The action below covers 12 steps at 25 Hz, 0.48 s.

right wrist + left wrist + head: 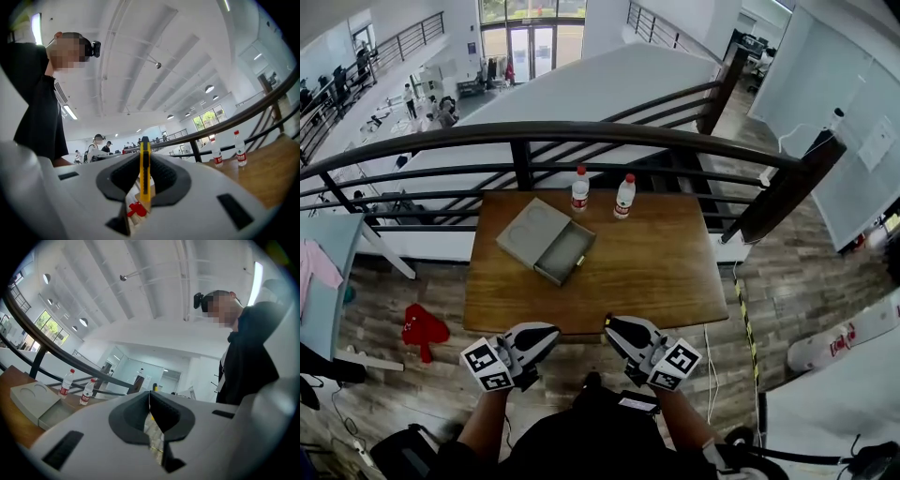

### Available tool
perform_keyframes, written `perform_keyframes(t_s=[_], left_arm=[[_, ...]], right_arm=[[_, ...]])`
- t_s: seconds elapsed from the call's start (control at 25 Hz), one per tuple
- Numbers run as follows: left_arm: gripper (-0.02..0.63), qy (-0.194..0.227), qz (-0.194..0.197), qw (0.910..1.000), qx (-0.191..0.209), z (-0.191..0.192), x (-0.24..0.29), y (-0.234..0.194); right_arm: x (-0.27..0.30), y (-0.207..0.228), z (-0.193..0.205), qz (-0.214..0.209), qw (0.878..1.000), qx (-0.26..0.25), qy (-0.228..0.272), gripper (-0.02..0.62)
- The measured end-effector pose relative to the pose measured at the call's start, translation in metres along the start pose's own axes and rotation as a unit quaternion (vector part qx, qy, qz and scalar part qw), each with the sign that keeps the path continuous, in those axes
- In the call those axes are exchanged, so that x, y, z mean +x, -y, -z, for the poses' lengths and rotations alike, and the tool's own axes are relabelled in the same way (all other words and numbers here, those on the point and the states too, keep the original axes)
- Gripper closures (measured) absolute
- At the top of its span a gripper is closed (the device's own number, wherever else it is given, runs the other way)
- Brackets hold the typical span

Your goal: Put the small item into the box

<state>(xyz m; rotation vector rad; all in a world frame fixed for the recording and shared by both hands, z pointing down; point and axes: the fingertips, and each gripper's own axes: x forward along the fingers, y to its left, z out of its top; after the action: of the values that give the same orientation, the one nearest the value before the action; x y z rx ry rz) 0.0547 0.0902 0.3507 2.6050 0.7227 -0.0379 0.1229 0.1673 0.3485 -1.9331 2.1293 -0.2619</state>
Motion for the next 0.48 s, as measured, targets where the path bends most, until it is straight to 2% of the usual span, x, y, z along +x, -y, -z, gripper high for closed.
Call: perform_keyframes(t_s=[0.32,0.48], left_arm=[[0.589,0.013,-0.021,0.9997,0.006,-0.023,0.050,-0.026],[0.589,0.019,-0.027,0.9994,0.004,-0.021,0.066,-0.035]], right_arm=[[0.004,0.050,-0.029,-0.039,0.999,-0.006,-0.004,0.522],[-0.002,0.073,-0.033,-0.041,0.999,-0.008,0.003,0.522]])
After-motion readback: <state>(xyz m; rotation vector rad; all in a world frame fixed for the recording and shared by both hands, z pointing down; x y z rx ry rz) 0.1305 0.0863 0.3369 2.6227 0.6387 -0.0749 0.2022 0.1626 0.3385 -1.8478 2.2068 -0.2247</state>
